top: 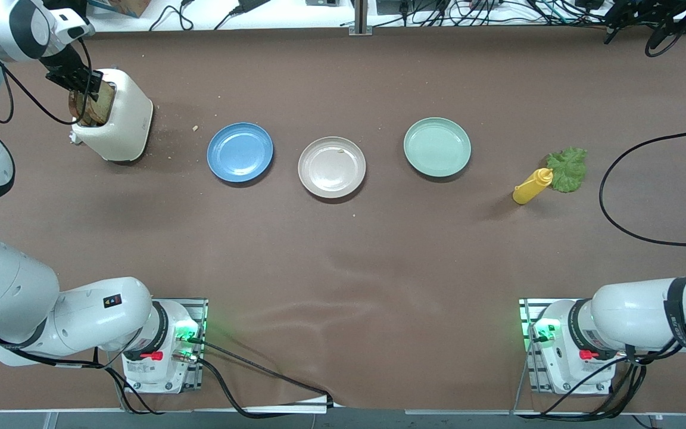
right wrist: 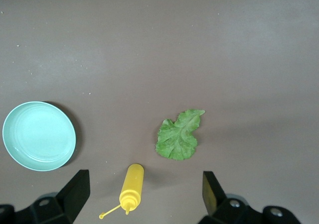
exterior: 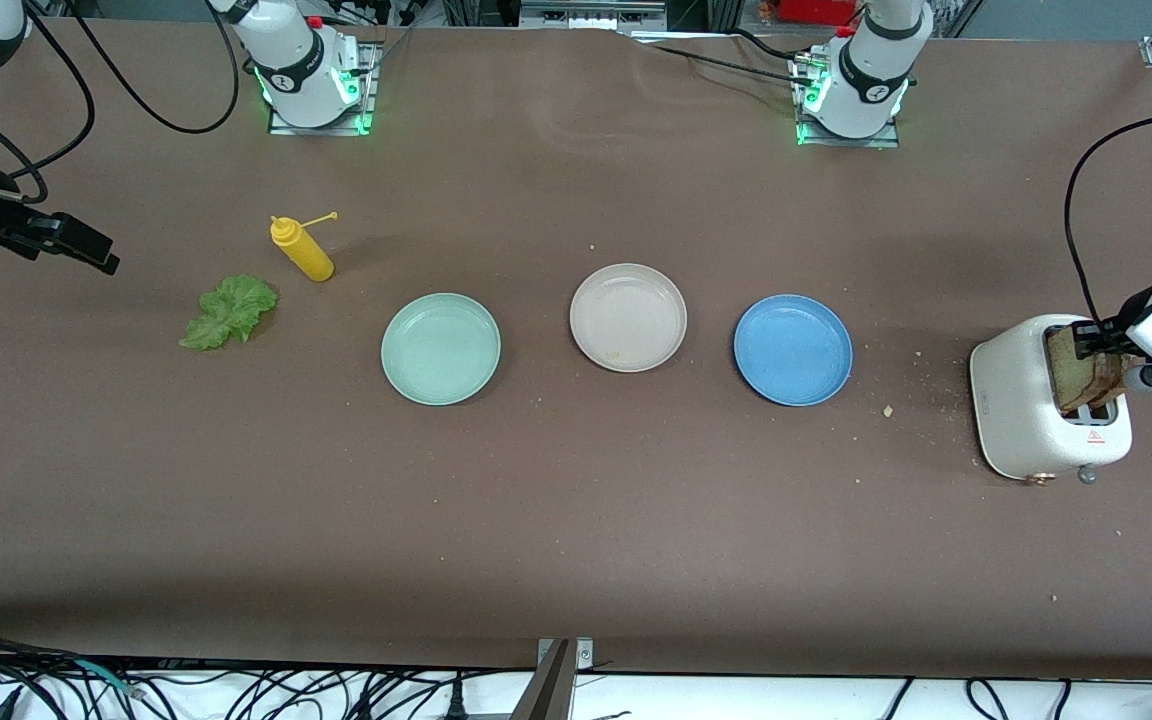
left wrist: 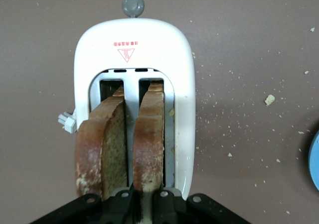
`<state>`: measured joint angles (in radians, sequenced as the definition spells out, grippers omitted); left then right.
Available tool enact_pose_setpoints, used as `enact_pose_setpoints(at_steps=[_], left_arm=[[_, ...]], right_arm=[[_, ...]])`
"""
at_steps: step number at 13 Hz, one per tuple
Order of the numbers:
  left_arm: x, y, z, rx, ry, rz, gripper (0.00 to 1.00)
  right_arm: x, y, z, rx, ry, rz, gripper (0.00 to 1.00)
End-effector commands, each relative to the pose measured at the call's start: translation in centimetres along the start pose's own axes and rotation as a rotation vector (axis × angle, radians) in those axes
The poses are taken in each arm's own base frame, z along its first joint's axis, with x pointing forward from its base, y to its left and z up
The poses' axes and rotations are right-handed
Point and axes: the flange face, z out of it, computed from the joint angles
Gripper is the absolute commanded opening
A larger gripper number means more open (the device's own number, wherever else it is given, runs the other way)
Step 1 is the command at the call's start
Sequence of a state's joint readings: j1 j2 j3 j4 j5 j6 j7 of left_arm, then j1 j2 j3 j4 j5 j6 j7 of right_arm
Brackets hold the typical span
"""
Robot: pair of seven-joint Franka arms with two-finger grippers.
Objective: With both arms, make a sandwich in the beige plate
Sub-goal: 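Grasp the toast slice and lift it out of the toaster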
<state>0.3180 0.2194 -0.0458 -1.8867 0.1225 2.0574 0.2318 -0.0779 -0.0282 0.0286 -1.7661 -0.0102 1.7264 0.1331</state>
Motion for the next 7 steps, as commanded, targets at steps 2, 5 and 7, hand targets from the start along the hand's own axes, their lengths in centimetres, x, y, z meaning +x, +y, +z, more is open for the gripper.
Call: enact_pose_setpoints(at_steps=[2,5,7], left_arm=[[0.4,0.0,-5.3,0.026,-0.043,0.004,0.00],[0.8,2.2,-8.6,0.012,-0.077,0.036,0.00],[0.8,3.5,-11.2,-0.002,-0.106,0.055,0.00]], right_arm=[[0.2,0.0,-0.5,0.004,-0.004,0.008,1.00],[0.2,0.0,-0.5,0.004,-0.004,0.008,1.00],[0.3,0.0,-0.5,0.004,-0.003,0.008,1.00]])
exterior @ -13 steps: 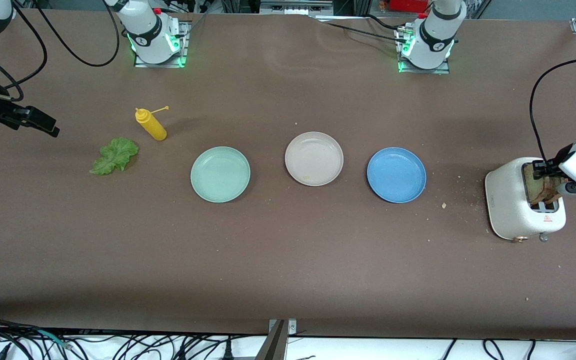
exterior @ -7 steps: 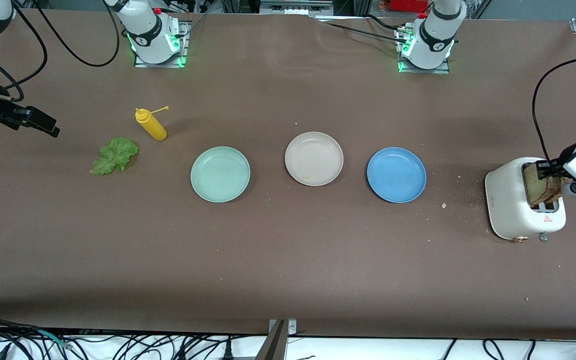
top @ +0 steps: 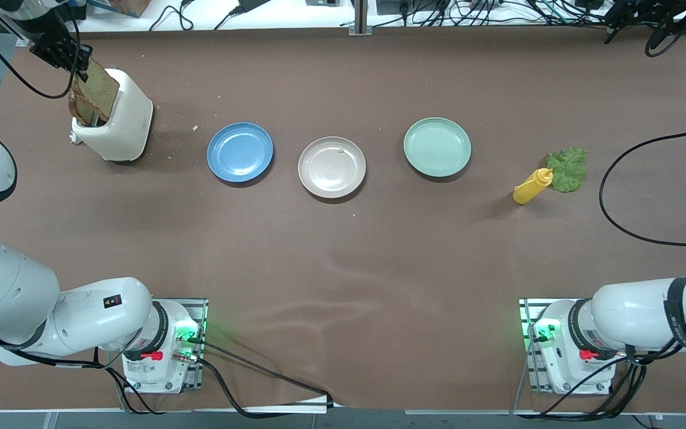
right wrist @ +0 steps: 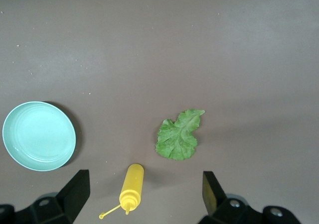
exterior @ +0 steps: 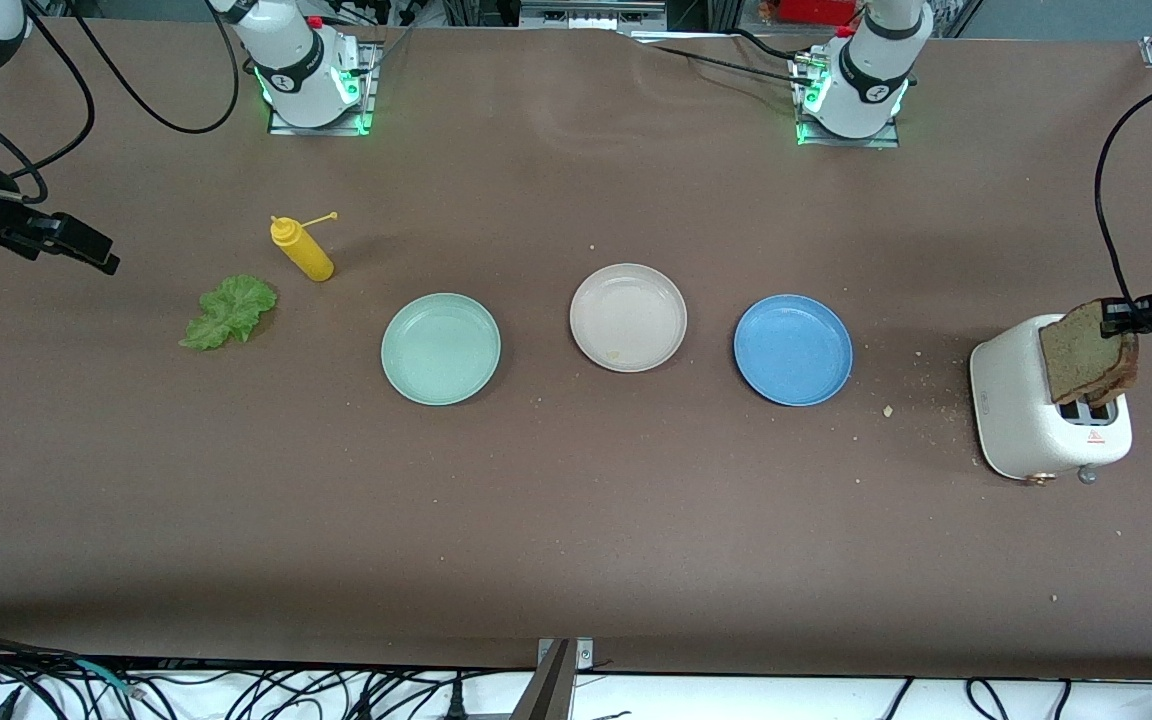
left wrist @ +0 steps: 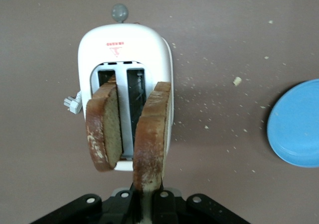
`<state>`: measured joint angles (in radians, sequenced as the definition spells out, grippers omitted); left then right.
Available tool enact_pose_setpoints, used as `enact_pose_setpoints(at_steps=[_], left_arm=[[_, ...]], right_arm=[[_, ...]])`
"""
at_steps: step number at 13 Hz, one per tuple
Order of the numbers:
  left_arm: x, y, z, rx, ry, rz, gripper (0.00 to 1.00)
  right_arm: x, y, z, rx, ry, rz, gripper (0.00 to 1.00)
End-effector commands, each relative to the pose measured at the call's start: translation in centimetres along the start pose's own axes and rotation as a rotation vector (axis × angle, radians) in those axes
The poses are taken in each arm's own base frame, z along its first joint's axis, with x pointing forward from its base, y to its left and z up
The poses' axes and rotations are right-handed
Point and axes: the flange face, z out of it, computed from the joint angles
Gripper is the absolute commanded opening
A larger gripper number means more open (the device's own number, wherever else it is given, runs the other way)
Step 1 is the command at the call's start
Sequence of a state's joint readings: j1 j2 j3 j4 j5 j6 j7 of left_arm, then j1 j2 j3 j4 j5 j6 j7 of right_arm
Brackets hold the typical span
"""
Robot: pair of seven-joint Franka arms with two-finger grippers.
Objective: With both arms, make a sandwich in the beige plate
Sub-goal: 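Grasp the toast slice and lift it out of the toaster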
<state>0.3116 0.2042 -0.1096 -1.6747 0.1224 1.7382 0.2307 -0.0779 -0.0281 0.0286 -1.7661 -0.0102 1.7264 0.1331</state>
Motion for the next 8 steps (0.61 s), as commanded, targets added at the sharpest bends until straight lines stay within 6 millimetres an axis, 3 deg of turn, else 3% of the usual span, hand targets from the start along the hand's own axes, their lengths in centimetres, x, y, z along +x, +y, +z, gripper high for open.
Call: enact_pose_setpoints(at_steps=[1,4,8], left_arm=[[-0.1,2.3,-3.8,0.006,-0.030,0.033,0.00],[0.1,6.1,-5.5,-0.112,-0.021,0.069,0.00],[1.2,14.5,-3.7,-0.306,-0.091,0.165,0.00]], right_arm=[[0.3,0.1,-0.5,0.004,-0.003,0.010,1.00],[0.4,0.2,-0.5,0.005,0.002,0.012,1.00],[0.6,0.6,-0.1,0.004,-0.001,0.015,1.00]])
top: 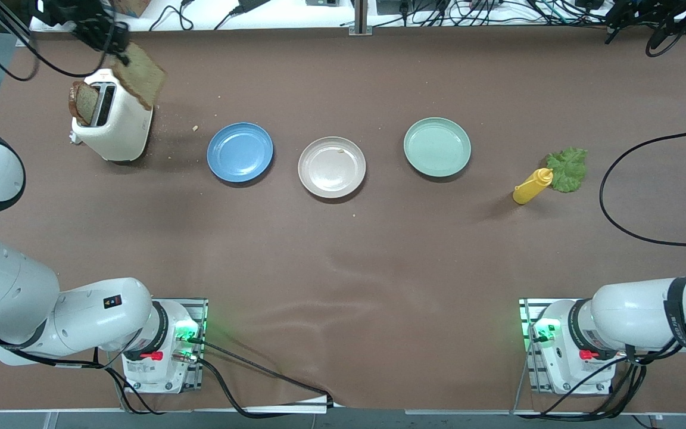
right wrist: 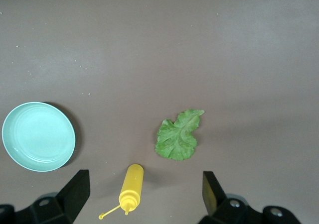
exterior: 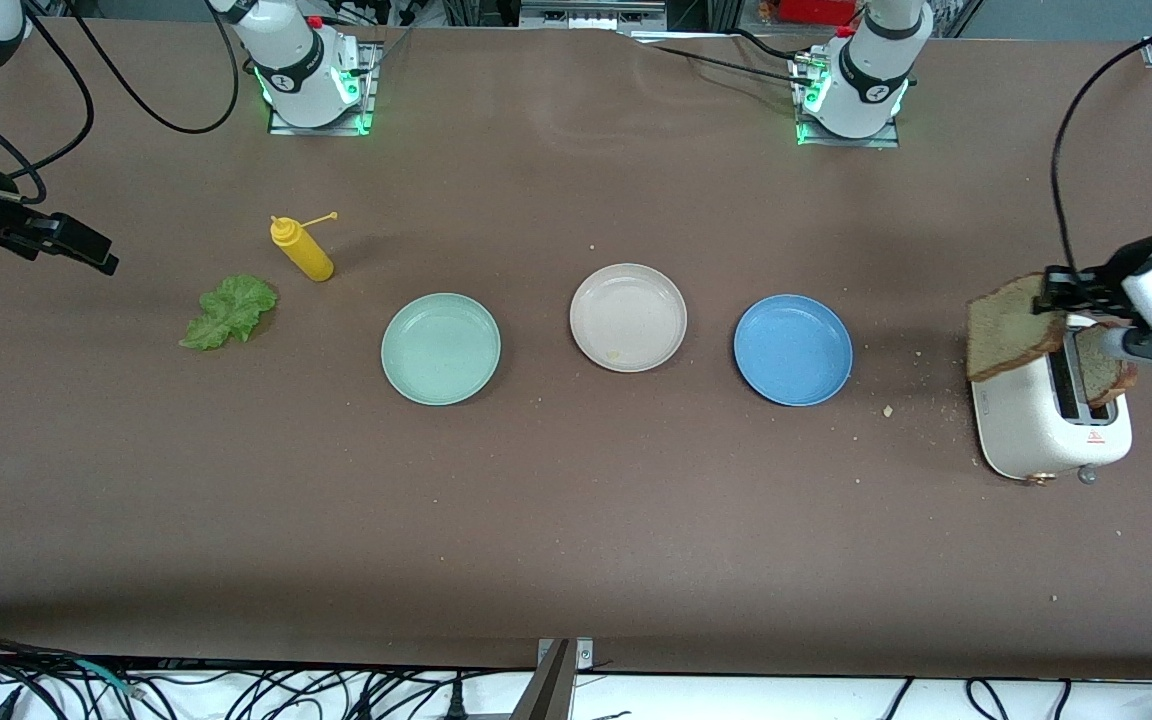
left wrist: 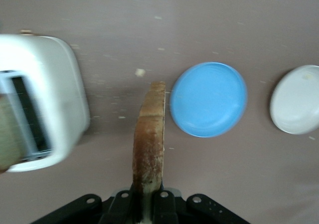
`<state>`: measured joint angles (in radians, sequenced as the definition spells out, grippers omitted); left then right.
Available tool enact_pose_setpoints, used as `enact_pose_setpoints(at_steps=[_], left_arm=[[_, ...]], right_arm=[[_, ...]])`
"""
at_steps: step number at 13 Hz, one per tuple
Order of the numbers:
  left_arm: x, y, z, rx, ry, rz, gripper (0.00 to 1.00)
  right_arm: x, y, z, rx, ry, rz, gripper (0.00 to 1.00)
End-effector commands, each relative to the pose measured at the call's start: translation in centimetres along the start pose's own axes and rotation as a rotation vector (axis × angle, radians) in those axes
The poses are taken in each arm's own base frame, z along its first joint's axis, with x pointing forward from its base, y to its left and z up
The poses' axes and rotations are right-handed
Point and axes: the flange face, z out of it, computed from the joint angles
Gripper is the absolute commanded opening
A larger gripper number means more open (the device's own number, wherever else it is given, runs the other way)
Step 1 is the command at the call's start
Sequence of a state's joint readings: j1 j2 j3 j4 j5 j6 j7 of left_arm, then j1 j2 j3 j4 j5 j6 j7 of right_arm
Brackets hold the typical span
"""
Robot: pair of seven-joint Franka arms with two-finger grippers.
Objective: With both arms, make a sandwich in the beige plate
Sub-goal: 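Carry the toast with the left gripper onto the beige plate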
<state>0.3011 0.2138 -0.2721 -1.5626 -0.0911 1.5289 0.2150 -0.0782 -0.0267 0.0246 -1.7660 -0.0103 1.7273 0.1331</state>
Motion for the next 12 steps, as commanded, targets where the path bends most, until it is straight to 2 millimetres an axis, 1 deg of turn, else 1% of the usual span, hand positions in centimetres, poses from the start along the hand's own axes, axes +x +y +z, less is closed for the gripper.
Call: enact_pose_setpoints(at_steps=[1,3,5,6,8,9,10,11,12], left_arm=[[1.9,5.2,2.6,-0.123,-0.051,0.043,0.00],[3.5,10.1,6.0,-0.259,-0.116,0.101,0.00],[5.2,14.5,9.4,-0.409,-0.172,0.130,0.00],[6.2,15.3,11.4,-0.470,-0.199,0.128,0.00],[7.7,18.0,14.8,-0.572,-0.217,0.143,0.00],[8.0,20.1,16.3,-0.594,-0.231,0.154,0.00],[8.3,21.8,18.2,-0.601,-0.250,0.172,0.00],[8.6,23.0,20.8,-0.614,-0.272,0.220,0.00],[8.9,23.4,23.4,-0.641,-0.276,0.253,0.00]], right_arm=[[0.6,0.4,-0.2,0.003,-0.001,0.010,1.00],[0.7,0.4,0.0,0.003,-0.001,0.010,0.99],[0.8,0.4,-0.1,0.004,0.007,0.010,0.99],[0.8,0.4,-0.1,0.004,0.007,0.010,0.99],[0.8,0.4,0.1,0.004,0.004,0.010,0.99],[0.8,0.4,0.2,0.004,0.002,0.010,0.99],[0.8,0.4,0.4,0.003,-0.002,0.010,0.99],[0.9,0.6,0.8,0.001,-0.005,0.013,0.99],[1.1,1.1,1.6,0.000,-0.016,0.023,0.99]])
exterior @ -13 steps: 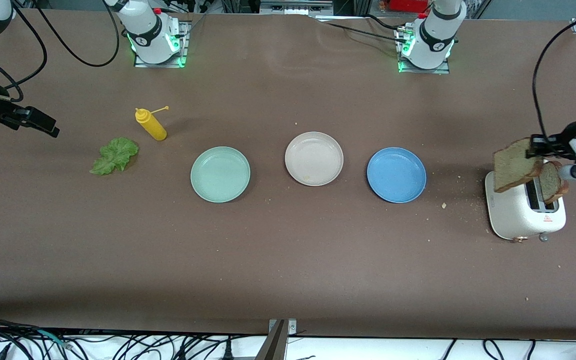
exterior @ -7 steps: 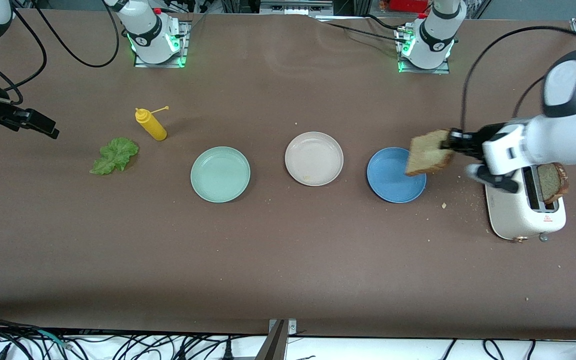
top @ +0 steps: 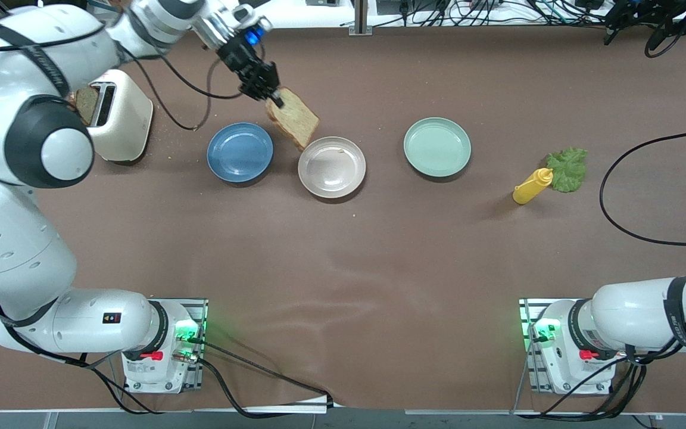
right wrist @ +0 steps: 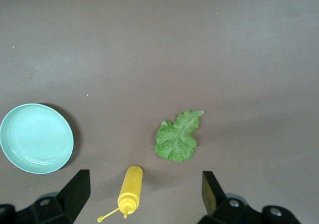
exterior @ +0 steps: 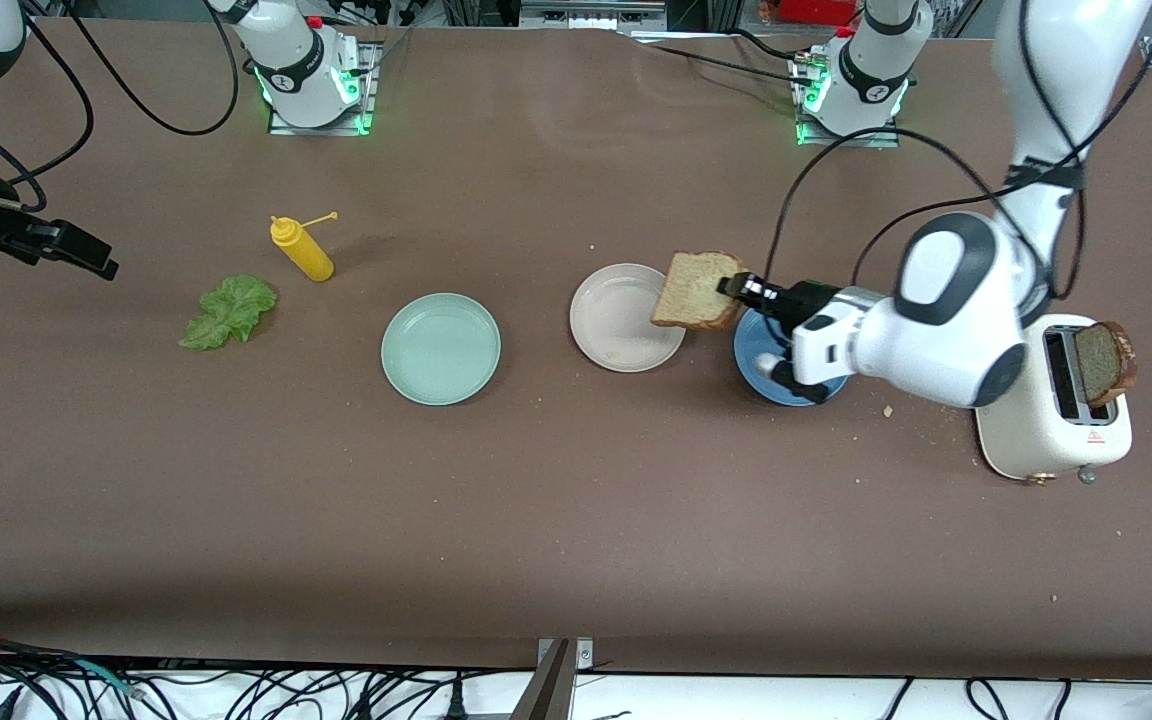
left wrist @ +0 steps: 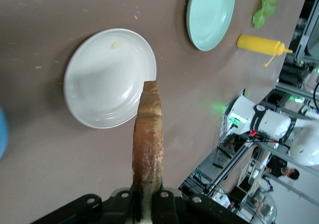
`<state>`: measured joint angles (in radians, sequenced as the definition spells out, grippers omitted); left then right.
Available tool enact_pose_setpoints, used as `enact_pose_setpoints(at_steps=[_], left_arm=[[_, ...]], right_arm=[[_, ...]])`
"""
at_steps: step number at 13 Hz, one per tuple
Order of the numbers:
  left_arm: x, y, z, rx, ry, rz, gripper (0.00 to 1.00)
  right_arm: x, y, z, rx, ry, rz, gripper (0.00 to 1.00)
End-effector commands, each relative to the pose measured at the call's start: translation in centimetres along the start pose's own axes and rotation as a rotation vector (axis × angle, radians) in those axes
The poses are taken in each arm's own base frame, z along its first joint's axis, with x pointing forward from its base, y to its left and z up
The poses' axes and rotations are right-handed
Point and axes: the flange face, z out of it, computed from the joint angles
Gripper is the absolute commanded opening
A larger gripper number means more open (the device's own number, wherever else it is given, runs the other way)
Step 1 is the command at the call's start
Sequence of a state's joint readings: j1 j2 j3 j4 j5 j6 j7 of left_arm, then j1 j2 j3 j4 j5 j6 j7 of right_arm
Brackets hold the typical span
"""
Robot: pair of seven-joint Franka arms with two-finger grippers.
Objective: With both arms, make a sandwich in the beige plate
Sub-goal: 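Carry the toast with the left gripper onto the beige plate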
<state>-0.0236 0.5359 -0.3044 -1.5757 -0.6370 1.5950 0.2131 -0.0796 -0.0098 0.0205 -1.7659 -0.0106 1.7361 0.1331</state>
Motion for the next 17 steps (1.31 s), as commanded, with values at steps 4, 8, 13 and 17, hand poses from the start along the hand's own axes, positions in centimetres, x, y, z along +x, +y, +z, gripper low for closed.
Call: enact_pose_setpoints(at_steps=[4,8,13,17], left_arm=[[3.3,-3.9,9.2,-0.064,0.060,0.107,0.00],[4.5,-6.8,13.5,-0.123,0.108,0.146,0.00],[4.6,-7.3,15.2,-0.098,0.122,0.134,1.00],[4.7,-7.0,13.5,-0.085,0.139,0.144,1.00]], right_arm=[[0.8,1.1,1.2,0.001,-0.008,0.021,0.99],[1.1,1.0,2.4,0.003,0.003,0.022,0.99],[0.8,0.8,3.1,0.000,-0.014,0.031,0.99],[0.8,0.4,3.1,0.001,-0.009,0.025,0.99]])
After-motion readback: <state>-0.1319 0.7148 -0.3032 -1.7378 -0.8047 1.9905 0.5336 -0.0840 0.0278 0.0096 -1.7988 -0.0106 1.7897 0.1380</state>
